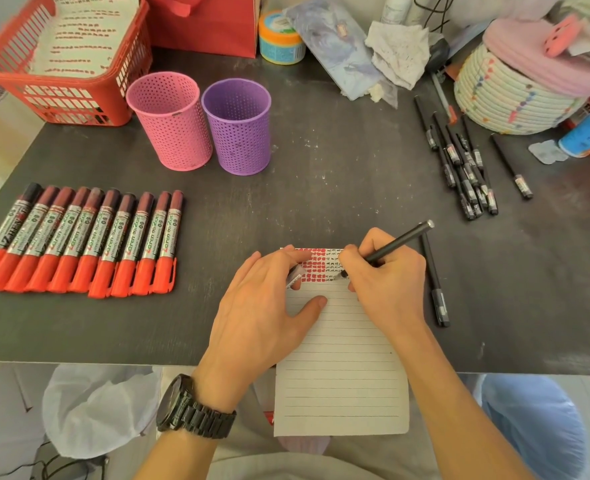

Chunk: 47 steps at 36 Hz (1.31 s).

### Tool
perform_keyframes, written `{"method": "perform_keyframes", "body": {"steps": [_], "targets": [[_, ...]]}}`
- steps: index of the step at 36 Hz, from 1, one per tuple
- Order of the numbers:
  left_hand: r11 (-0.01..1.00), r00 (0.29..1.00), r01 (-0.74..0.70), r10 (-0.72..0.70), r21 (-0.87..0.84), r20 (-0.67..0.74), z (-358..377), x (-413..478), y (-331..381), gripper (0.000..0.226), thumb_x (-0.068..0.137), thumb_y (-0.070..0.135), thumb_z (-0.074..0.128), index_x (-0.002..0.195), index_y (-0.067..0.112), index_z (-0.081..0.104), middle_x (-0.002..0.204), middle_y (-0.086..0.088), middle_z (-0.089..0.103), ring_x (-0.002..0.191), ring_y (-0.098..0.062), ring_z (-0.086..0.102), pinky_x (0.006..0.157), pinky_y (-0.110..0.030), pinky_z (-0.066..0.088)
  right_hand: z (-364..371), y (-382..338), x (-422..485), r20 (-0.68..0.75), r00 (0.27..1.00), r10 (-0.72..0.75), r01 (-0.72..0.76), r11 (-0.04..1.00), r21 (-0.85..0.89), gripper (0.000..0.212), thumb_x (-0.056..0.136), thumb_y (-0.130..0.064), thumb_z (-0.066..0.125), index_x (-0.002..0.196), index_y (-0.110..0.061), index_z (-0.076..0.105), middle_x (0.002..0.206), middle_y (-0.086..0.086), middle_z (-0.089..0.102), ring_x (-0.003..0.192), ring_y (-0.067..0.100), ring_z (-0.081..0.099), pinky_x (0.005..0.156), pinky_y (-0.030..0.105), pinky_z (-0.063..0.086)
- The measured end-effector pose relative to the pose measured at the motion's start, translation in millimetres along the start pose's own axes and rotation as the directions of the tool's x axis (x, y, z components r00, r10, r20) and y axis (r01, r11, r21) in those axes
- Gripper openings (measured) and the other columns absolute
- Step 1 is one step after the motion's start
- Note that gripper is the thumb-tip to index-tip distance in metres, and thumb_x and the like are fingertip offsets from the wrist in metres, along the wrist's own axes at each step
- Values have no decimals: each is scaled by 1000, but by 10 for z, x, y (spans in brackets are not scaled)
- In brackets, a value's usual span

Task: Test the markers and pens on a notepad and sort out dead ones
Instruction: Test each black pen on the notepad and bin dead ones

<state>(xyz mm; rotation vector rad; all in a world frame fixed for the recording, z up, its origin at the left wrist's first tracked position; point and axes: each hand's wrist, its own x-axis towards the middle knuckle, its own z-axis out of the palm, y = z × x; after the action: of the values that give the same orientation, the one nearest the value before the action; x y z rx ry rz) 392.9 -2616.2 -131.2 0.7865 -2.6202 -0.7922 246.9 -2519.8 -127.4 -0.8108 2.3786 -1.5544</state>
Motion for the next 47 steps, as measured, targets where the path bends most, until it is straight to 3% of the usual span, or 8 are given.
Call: {"method": "perform_keyframes", "body": {"steps": [9,14,18,22,26,30,33,47], "targets": [[999,999,-15,14,47,30,20,34,0,56,89,51,64,138,37,41,142,19,51,140,2,33,116,-15,0,-97,-92,-24,-189,977,98,-35,949,313,40,93,-24,73,64,-8,50,45,7,55,37,9,50,43,20,42],[998,1000,-27,27,-50,-10,15,72,-22,53,92,40,66,140,36,42,133,33,42,142,7,24,114,-8,10,-230,-196,-152,-162,976,142,-69,919,387,35,94,-40,69,66,-23,58,51,3,58,42,11,51,45,20,42],[967,990,8,-44,-255,-136,-80,14,0,22,89,45,63,105,36,51,103,30,51,105,-2,52,83,-5,37,-361,-230,-331,-32,978,204,-159,842,515,27,99,-30,60,76,-19,67,61,8,63,47,16,53,44,22,42],[884,986,55,-122,-465,-116,-156,-105,15,30,93,59,46,80,32,45,72,15,49,65,-5,43,60,-16,35,-458,-215,-526,149,951,272,-300,684,665,21,92,-21,55,86,-15,75,79,20,70,51,22,56,45,26,45],[767,983,106,-177,-632,-50,-229,-271,41,28,95,48,38,78,27,47,68,11,45,64,-8,37,59,-20,33,-516,-167,-671,227,914,337,-392,589,707,25,81,-25,56,84,-12,77,78,25,70,44,23,54,39,27,44],[790,975,127,-211,-600,-72,-254,-452,67,29,91,55,48,97,31,64,80,7,64,71,-14,56,64,-27,45,-497,-139,-775,216,880,422,-434,536,724,13,84,-19,57,81,-10,67,72,28,70,37,21,49,34,26,40],[827,974,106,-197,-552,-108,-274,-565,94,24,88,55,57,104,43,70,95,7,68,79,-19,61,67,-28,49,-500,-132,-846,227,880,418,-444,549,708,18,81,-23,61,73,-16,74,73,25,72,39,18,50,35,24,41],[782,957,162,-274,-602,-98,-264,-684,36,22,75,47,75,97,45,72,89,12,74,70,-16,63,63,-19,49,-459,-269,-977,283,914,291,-406,659,633,30,67,-35,75,90,-17,78,80,21,74,50,16,56,46,23,47]]}}
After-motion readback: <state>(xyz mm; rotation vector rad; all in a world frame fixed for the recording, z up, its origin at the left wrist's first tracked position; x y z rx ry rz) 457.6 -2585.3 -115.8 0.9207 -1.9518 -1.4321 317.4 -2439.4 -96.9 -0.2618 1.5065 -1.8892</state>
